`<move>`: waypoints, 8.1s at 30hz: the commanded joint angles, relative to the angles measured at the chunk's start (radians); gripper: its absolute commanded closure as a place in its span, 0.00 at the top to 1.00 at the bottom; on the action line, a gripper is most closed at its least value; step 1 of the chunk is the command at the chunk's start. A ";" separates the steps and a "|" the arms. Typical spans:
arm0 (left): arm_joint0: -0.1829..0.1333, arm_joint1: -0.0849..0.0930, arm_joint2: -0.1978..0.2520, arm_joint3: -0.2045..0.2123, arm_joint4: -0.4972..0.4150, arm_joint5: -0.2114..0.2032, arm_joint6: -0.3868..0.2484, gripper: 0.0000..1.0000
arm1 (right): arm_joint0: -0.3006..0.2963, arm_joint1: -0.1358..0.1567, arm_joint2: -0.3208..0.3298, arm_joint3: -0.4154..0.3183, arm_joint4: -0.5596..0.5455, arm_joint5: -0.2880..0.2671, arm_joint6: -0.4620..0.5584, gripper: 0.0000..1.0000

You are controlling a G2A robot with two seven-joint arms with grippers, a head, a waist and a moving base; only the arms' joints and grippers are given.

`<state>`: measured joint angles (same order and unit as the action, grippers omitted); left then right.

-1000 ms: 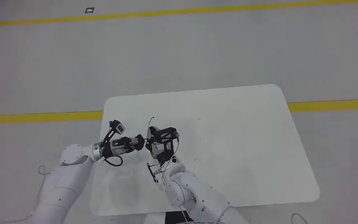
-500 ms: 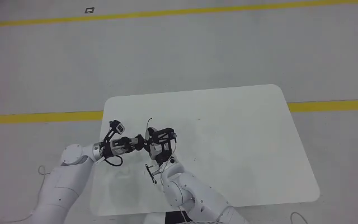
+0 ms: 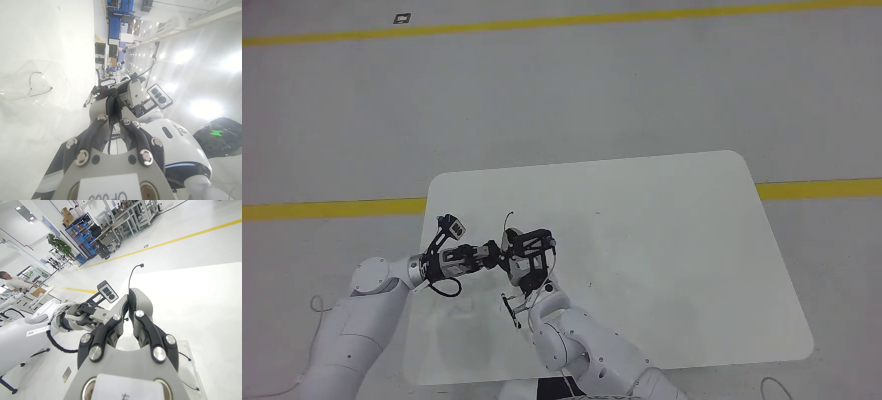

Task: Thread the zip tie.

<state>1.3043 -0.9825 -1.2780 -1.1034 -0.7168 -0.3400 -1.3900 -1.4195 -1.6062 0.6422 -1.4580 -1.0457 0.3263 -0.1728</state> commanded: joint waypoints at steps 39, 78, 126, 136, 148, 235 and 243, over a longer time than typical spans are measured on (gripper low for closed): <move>0.000 0.000 0.000 0.000 0.000 0.000 0.000 0.00 | 0.000 0.009 -0.004 -0.001 0.029 -0.001 -0.006 0.00; 0.000 0.000 0.000 0.000 0.000 0.000 0.000 0.00 | 0.005 0.024 -0.023 -0.011 0.038 0.009 -0.005 0.00; 0.000 0.000 0.000 0.000 0.000 0.000 0.000 0.00 | -0.003 0.024 -0.007 -0.024 0.055 -0.017 0.001 0.15; 0.000 0.000 0.000 0.000 0.000 0.000 0.000 0.00 | -0.013 0.019 0.014 -0.028 0.056 -0.032 0.005 0.00; 0.000 0.000 0.000 0.000 0.000 0.000 0.000 0.00 | -0.015 0.015 0.014 -0.021 0.028 -0.027 0.020 0.00; 0.005 0.000 -0.003 0.004 -0.005 0.010 0.042 0.00 | -0.109 0.077 0.112 -0.129 0.086 -0.161 0.048 1.00; 0.007 0.008 0.010 0.035 -0.152 0.041 0.000 0.00 | -0.123 0.084 0.188 -0.089 0.440 -0.457 0.133 1.00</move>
<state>1.3110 -0.9771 -1.2750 -1.0670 -0.8477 -0.3027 -1.3906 -1.5457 -1.5226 0.8220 -1.5557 -0.6655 -0.0859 -0.0605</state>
